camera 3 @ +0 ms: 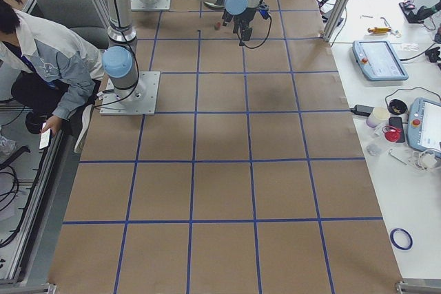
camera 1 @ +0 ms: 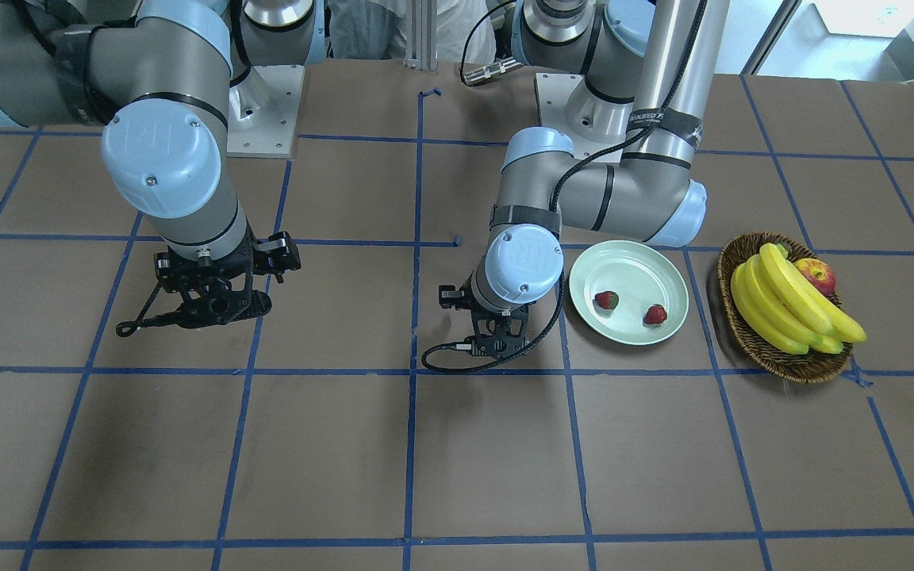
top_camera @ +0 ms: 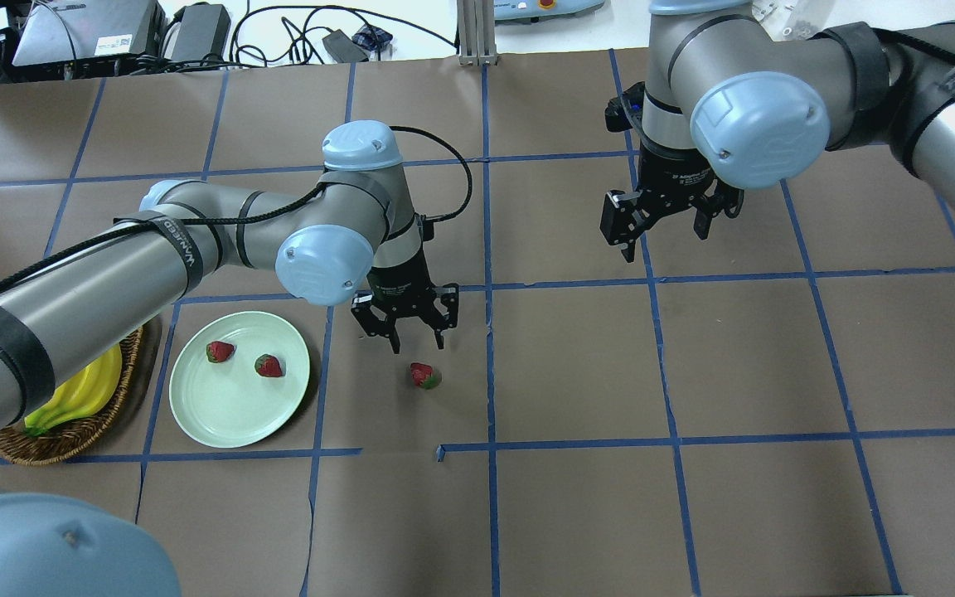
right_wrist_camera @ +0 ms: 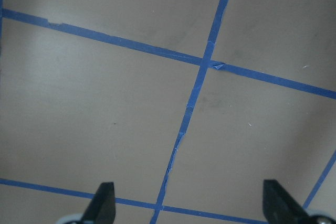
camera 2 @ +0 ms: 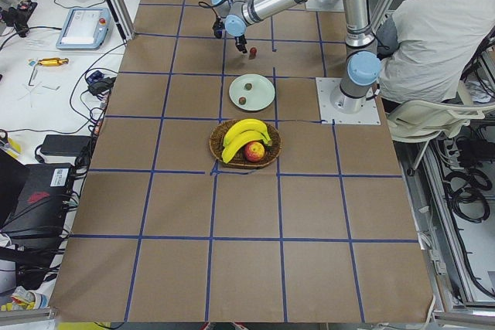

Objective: Collect all strawberries into plate
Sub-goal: 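Move the left gripper over the last strawberry and close on it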

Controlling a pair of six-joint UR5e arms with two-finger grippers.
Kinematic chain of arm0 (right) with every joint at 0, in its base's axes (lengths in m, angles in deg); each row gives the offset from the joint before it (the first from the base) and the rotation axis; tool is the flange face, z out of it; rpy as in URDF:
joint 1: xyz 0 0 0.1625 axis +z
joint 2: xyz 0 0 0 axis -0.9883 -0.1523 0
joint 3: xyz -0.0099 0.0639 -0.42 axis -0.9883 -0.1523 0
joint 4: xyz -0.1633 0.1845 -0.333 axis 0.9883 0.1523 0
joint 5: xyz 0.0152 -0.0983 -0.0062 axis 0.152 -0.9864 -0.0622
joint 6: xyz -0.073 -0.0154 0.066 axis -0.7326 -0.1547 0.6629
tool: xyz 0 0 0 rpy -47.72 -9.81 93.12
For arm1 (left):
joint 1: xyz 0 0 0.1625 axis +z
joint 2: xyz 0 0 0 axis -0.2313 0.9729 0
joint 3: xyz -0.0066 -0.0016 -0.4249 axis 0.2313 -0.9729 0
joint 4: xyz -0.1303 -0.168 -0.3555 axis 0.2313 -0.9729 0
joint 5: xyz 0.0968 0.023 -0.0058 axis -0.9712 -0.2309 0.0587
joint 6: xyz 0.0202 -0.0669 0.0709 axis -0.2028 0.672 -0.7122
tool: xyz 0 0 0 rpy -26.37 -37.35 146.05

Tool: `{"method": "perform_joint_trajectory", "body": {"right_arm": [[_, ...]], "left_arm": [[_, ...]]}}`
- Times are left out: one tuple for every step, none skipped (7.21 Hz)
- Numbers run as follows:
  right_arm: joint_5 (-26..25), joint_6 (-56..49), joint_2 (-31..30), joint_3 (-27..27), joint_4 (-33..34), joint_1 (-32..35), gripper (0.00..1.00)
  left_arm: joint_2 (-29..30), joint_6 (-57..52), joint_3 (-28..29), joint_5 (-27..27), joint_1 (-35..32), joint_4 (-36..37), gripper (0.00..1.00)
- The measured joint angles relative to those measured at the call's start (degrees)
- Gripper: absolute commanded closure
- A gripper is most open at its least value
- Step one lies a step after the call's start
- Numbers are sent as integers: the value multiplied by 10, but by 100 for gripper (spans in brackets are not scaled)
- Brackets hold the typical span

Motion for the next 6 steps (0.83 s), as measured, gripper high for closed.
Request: {"method": "perform_joint_trajectory", "body": {"right_arm": [[0,0,0,0,0,0,0],[0,0,1,0,1,0,0],[0,0,3,0,2,0,0],[0,0,5,0,5,0,0],[0,0,7,0,8,0,0],[-1,0,8,0,10,0,0]], "left_arm": [[3,0,-11,0,0,-1,36],[6,-1,-22,0,-1,-1,72],[7,-5,-27,0,-1,-1,100],[7,-7,-29,0,-1,-1,100],[5,-8,-29,0,-1,-1,100],[3,-9,-27,-1,-1,-1,100]]}}
